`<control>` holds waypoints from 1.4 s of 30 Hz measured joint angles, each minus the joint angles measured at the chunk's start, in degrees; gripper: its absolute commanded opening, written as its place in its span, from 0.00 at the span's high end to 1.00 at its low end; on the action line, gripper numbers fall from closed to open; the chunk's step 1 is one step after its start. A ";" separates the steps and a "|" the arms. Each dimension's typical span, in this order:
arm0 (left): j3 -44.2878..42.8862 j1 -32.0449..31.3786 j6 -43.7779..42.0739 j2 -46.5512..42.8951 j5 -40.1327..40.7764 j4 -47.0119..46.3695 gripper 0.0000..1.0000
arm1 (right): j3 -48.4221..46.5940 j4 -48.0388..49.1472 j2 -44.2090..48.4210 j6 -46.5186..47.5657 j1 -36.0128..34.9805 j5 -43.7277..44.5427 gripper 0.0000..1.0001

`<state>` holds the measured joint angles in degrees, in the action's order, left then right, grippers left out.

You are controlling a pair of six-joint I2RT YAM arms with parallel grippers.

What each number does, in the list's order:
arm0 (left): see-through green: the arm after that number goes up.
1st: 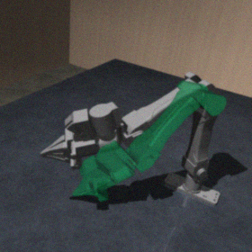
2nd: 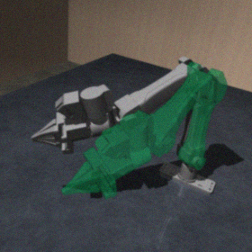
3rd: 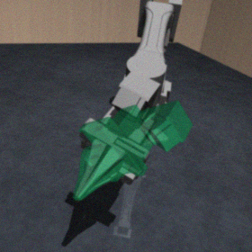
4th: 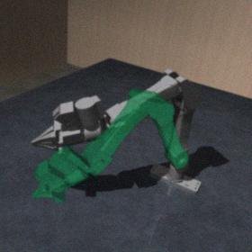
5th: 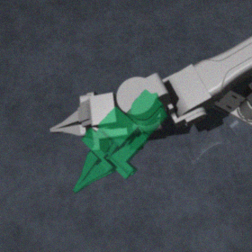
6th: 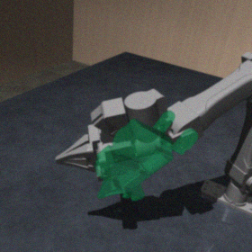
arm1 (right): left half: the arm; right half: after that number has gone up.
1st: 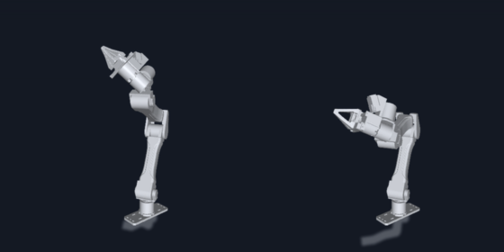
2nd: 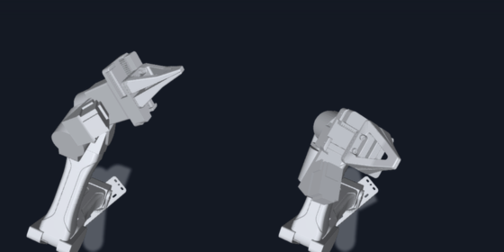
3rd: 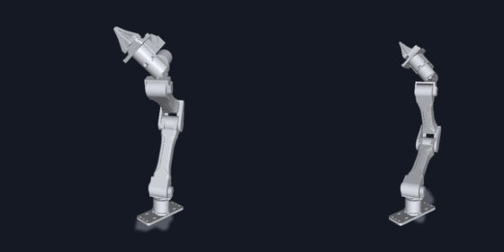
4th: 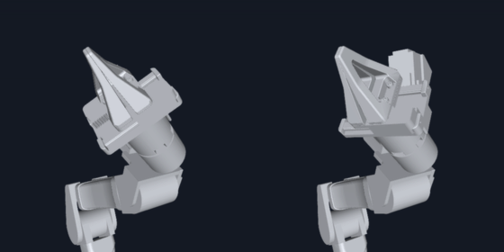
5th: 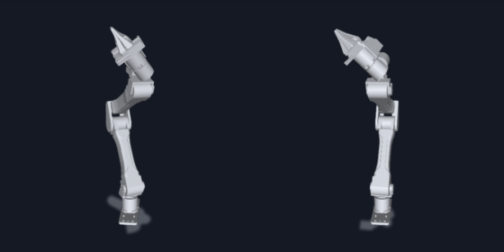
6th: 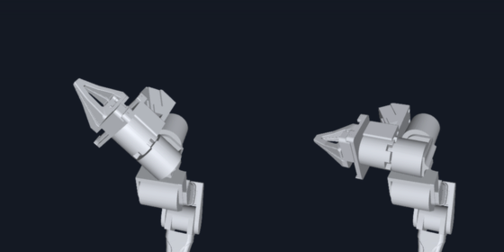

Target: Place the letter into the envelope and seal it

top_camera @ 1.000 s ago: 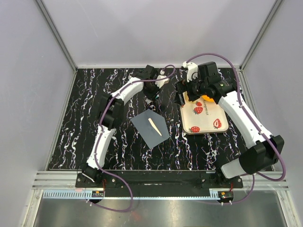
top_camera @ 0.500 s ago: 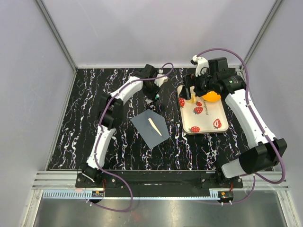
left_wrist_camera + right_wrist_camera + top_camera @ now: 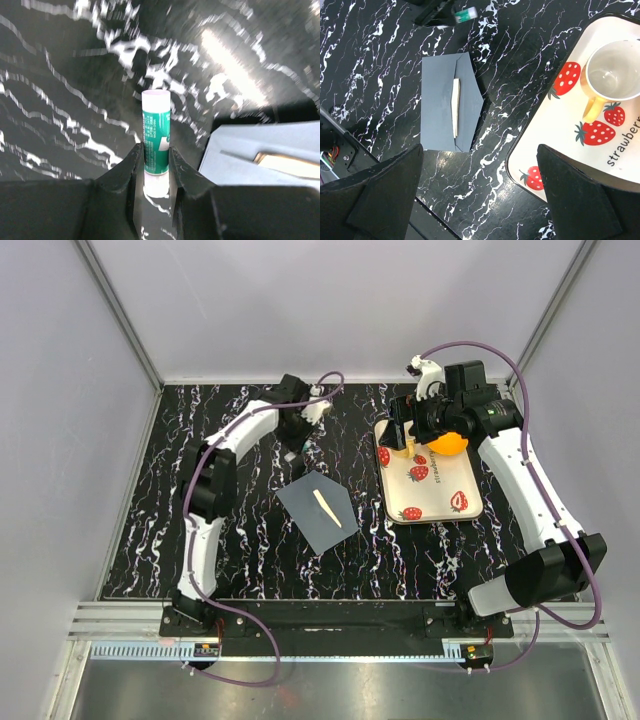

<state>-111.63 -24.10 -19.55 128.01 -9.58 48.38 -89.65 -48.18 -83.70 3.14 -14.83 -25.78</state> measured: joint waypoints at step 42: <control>8.98 3.58 -5.03 0.55 8.35 12.39 0.65 | 0.72 -0.17 1.05 -0.61 0.15 -2.43 0.00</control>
<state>-102.65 -20.51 -24.58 128.55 -1.23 60.77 -88.92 -48.36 -82.65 2.52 -14.68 -28.21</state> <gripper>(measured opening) 0.406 0.994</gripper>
